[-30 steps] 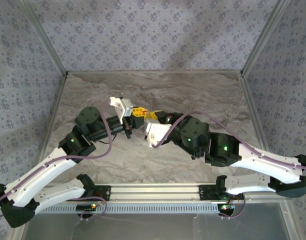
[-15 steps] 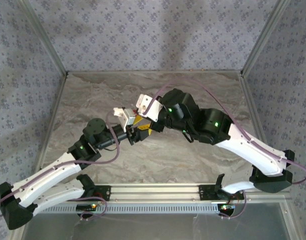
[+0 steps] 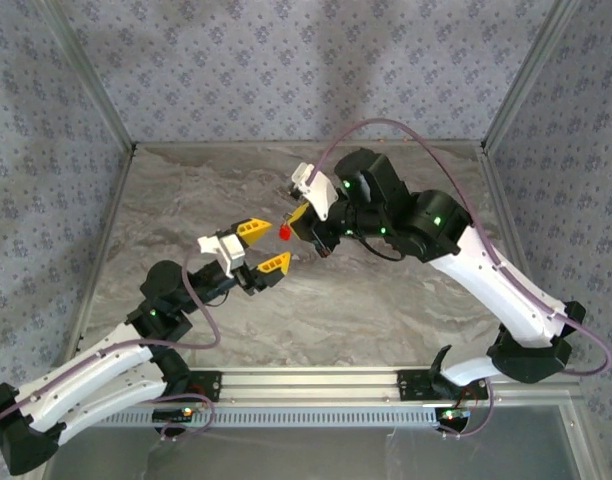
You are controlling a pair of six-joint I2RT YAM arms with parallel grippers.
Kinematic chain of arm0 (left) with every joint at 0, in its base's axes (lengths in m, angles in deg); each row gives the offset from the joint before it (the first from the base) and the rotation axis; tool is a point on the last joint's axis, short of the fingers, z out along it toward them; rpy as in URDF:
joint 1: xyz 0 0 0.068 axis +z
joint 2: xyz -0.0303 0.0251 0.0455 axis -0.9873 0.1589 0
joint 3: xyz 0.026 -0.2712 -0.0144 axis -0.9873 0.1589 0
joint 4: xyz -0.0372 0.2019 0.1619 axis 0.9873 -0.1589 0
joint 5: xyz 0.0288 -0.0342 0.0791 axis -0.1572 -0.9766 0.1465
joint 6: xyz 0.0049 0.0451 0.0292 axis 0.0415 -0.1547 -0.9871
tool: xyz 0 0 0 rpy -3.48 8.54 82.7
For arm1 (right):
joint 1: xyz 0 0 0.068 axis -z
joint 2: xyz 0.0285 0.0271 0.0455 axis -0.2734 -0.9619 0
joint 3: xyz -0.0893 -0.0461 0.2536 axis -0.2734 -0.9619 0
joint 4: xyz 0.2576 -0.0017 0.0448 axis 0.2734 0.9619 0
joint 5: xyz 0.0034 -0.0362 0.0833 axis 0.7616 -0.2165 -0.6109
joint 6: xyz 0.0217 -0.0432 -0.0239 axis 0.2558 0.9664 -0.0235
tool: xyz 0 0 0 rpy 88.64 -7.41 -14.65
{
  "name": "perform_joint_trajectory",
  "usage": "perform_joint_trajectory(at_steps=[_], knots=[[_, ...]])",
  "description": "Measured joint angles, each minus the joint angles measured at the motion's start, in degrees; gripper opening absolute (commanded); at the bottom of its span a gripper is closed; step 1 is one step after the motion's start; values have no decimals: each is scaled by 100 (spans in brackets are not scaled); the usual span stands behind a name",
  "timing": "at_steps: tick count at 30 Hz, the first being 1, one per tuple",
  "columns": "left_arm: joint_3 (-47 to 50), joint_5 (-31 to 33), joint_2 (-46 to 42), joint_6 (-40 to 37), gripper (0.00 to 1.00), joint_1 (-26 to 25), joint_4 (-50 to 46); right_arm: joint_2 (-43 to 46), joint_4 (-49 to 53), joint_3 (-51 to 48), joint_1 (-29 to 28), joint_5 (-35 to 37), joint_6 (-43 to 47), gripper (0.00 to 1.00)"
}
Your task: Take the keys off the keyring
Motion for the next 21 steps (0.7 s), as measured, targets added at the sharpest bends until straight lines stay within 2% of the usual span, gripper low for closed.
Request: perform_joint_trajectory(at_steps=[11,16,21], knots=[[-17,-87,745,-551,69,59,428,-74,-11,-55,699,-1388,-890,0],[-17,-70,1029,-542,70,229,811,-129,140,-72,890,-1648,-1012,0],[122,-9,1091,-455,70,249,1147,-398,726,-48,1123,-1727,-1012,0]])
